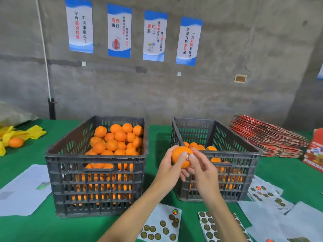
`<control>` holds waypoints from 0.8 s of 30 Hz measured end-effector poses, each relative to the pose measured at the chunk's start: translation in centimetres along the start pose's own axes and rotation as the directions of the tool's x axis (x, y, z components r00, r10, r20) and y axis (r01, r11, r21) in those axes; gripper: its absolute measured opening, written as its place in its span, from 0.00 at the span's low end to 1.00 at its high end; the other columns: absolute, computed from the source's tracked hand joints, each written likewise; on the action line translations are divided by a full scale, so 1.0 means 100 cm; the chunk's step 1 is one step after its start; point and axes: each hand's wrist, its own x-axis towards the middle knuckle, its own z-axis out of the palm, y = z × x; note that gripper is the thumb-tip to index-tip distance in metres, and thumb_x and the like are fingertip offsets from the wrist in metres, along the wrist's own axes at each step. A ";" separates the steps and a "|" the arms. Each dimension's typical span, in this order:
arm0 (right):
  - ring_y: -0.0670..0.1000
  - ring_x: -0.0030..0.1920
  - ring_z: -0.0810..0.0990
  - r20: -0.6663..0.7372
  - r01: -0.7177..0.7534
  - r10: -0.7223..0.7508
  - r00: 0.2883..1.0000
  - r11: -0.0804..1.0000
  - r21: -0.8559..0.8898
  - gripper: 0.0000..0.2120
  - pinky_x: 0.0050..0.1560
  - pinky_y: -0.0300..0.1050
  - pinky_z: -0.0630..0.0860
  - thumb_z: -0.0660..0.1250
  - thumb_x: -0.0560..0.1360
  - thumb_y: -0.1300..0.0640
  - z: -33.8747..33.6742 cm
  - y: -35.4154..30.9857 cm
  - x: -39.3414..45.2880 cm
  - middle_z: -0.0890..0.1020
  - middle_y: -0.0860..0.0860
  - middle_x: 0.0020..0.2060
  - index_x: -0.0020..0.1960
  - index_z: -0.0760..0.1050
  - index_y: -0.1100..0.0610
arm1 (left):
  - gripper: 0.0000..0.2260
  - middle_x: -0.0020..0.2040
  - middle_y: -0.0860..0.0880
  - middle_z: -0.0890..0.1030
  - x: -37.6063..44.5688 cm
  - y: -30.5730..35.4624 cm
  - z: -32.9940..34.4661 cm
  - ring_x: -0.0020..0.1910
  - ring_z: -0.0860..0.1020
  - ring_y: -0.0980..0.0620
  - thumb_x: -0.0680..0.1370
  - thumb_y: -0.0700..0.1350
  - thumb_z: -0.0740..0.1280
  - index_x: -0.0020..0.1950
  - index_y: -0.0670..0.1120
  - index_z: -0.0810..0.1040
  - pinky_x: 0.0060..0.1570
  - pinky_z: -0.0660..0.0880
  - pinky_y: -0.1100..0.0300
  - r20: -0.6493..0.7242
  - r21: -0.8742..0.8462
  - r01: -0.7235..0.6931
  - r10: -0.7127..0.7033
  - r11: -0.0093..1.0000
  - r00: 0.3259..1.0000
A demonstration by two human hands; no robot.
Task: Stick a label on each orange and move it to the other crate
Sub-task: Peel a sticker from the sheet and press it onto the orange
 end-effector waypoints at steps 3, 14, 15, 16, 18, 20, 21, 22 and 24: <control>0.45 0.56 0.84 -0.096 0.048 -0.057 0.994 0.995 -0.087 0.18 0.54 0.39 0.82 0.68 0.80 0.47 -0.008 -0.005 0.023 0.85 0.46 0.57 0.68 0.78 0.51 | 0.25 0.60 0.51 0.80 0.019 0.019 0.005 0.37 0.84 0.47 0.83 0.57 0.65 0.78 0.52 0.63 0.38 0.82 0.54 0.011 0.065 0.026 -0.026 0.998 1.000; 0.48 0.60 0.80 -0.262 0.065 -0.227 0.938 0.859 -0.508 0.12 0.58 0.32 0.69 0.63 0.83 0.58 -0.046 0.003 0.112 0.83 0.45 0.57 0.64 0.81 0.54 | 0.10 0.53 0.49 0.81 0.062 0.066 -0.108 0.39 0.84 0.54 0.83 0.45 0.67 0.64 0.47 0.77 0.34 0.81 0.56 -0.276 0.448 0.014 0.123 0.894 0.953; 0.47 0.59 0.80 -0.264 0.056 -0.218 0.940 0.858 -0.511 0.12 0.55 0.28 0.68 0.62 0.84 0.59 -0.045 0.003 0.114 0.82 0.44 0.57 0.64 0.81 0.54 | 0.09 0.52 0.48 0.82 0.065 0.069 -0.121 0.37 0.83 0.53 0.83 0.44 0.68 0.63 0.45 0.77 0.33 0.80 0.55 -0.308 0.487 0.034 0.135 0.873 0.942; 0.46 0.59 0.80 -0.259 0.053 -0.213 0.942 0.858 -0.511 0.12 0.54 0.27 0.67 0.61 0.84 0.60 -0.042 0.004 0.115 0.83 0.44 0.57 0.63 0.81 0.54 | 0.09 0.52 0.47 0.82 0.067 0.072 -0.135 0.38 0.83 0.51 0.82 0.44 0.68 0.61 0.44 0.78 0.35 0.81 0.52 -0.331 0.530 0.051 0.151 0.847 0.932; 0.46 0.58 0.80 -0.225 0.075 -0.214 0.951 0.861 -0.503 0.12 0.56 0.34 0.71 0.61 0.84 0.60 -0.030 0.007 0.116 0.84 0.46 0.58 0.63 0.81 0.55 | 0.09 0.55 0.46 0.83 0.070 0.075 -0.161 0.46 0.84 0.45 0.82 0.44 0.69 0.60 0.43 0.79 0.48 0.82 0.47 -0.337 0.633 0.090 0.169 0.769 0.926; 0.46 0.59 0.80 -0.181 0.112 -0.224 0.958 0.869 -0.482 0.12 0.60 0.43 0.75 0.60 0.84 0.60 -0.012 0.011 0.112 0.84 0.46 0.57 0.61 0.81 0.54 | 0.11 0.61 0.46 0.82 0.070 0.076 -0.189 0.59 0.81 0.45 0.81 0.45 0.69 0.62 0.43 0.80 0.61 0.76 0.50 -0.330 0.753 0.154 0.164 0.640 0.930; 0.47 0.59 0.81 -0.157 0.127 -0.224 0.962 0.874 -0.470 0.12 0.62 0.45 0.76 0.60 0.84 0.60 -0.001 0.013 0.109 0.84 0.46 0.57 0.61 0.81 0.54 | 0.12 0.63 0.45 0.81 0.070 0.074 -0.202 0.63 0.79 0.46 0.82 0.45 0.69 0.64 0.43 0.79 0.63 0.74 0.53 -0.324 0.799 0.188 0.145 0.572 0.935; 0.47 0.59 0.81 -0.128 0.143 -0.226 0.966 0.874 -0.464 0.12 0.63 0.45 0.75 0.61 0.84 0.60 0.011 0.015 0.106 0.85 0.46 0.56 0.60 0.82 0.54 | 0.13 0.64 0.45 0.80 0.070 0.073 -0.214 0.64 0.77 0.46 0.82 0.45 0.69 0.65 0.42 0.78 0.63 0.73 0.54 -0.325 0.826 0.225 0.111 0.517 0.939; 0.47 0.58 0.81 -0.052 0.182 -0.229 0.972 0.875 -0.449 0.11 0.63 0.43 0.74 0.62 0.83 0.61 0.039 0.020 0.101 0.85 0.46 0.55 0.60 0.82 0.55 | 0.15 0.61 0.44 0.79 0.070 0.069 -0.233 0.60 0.78 0.45 0.82 0.45 0.70 0.67 0.42 0.77 0.56 0.74 0.54 -0.354 0.824 0.301 0.020 0.480 0.935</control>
